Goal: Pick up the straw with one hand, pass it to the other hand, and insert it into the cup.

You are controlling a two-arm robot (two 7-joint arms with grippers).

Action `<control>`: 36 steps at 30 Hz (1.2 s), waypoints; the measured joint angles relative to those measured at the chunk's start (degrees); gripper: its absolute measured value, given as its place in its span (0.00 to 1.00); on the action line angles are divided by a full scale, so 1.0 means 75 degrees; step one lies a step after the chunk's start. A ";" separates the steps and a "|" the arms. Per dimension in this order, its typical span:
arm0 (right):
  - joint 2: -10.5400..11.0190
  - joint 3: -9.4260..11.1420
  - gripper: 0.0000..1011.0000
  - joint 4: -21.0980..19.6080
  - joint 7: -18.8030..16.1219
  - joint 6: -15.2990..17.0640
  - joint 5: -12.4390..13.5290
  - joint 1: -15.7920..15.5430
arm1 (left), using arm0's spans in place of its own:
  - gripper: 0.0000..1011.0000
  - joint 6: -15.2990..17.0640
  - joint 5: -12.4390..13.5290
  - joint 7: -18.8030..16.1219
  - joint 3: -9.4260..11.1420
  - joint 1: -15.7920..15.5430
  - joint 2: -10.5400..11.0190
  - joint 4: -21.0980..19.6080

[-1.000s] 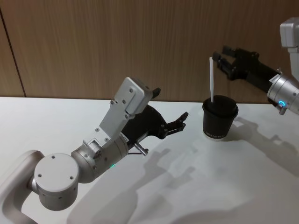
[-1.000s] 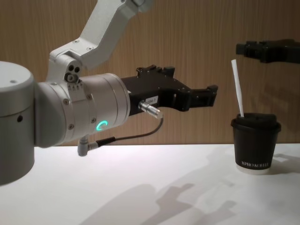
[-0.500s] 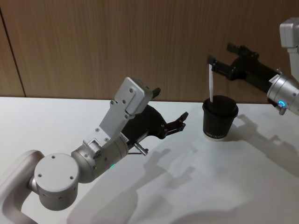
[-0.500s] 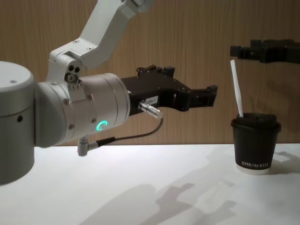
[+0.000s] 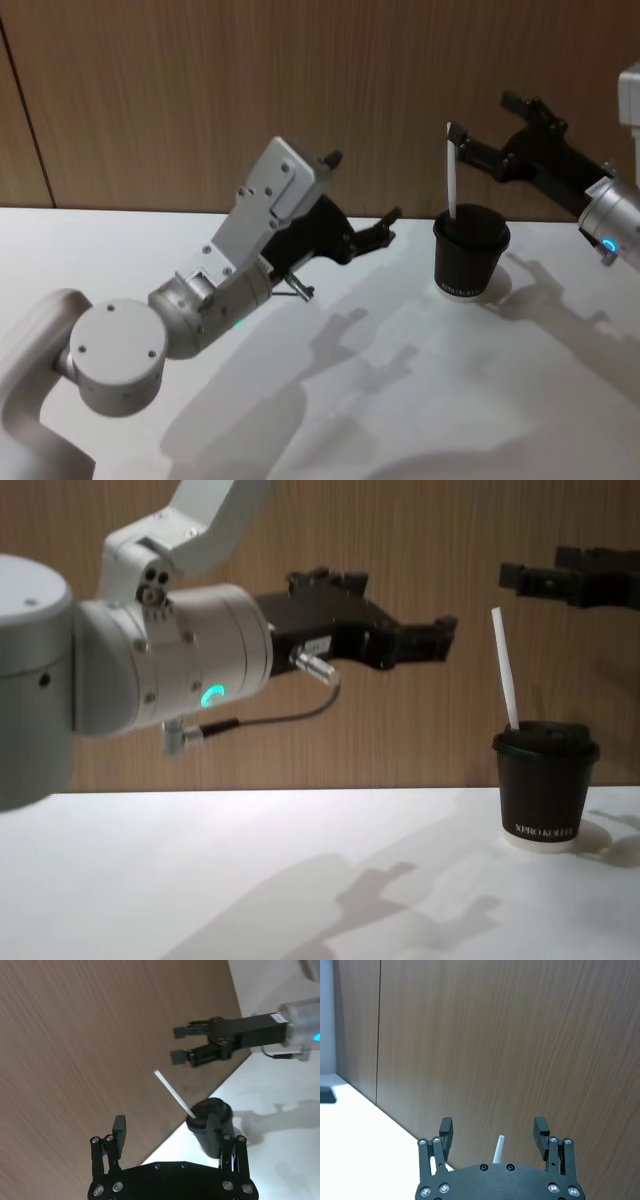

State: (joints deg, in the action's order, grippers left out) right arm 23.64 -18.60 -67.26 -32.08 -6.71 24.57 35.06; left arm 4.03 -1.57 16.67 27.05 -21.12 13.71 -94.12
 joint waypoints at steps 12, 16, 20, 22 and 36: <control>0.0146 0.0229 0.99 -0.1248 0.0473 0.0052 -0.0038 -0.0908 | 0.99 -0.0072 0.0430 -0.0294 -0.0063 -0.0308 -0.0145 0.0075; 0.0183 0.0249 0.99 -0.1506 0.0529 0.0144 -0.0051 -0.1085 | 0.99 -0.0072 0.0498 -0.0436 -0.0119 -0.0320 -0.0239 0.0094; 0.0229 0.0245 0.99 -0.1762 0.0550 0.0254 -0.0069 -0.1243 | 0.99 -0.0072 0.0501 -0.0537 -0.0196 -0.0298 -0.0354 0.0125; 0.0248 0.0231 0.99 -0.1846 0.0552 0.0297 -0.0074 -0.1296 | 0.99 -0.0068 0.0473 -0.0592 -0.0252 -0.0265 -0.0441 0.0146; 0.0336 0.0117 0.99 -0.2135 0.0478 0.0503 -0.0017 -0.1409 | 0.99 0.0028 0.0166 -0.0690 -0.0484 -0.0111 -0.0857 0.0355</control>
State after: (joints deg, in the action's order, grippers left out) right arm 26.16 -17.73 -83.27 -28.50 -2.93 24.44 24.49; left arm 4.24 -0.33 11.50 23.42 -21.95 7.28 -91.46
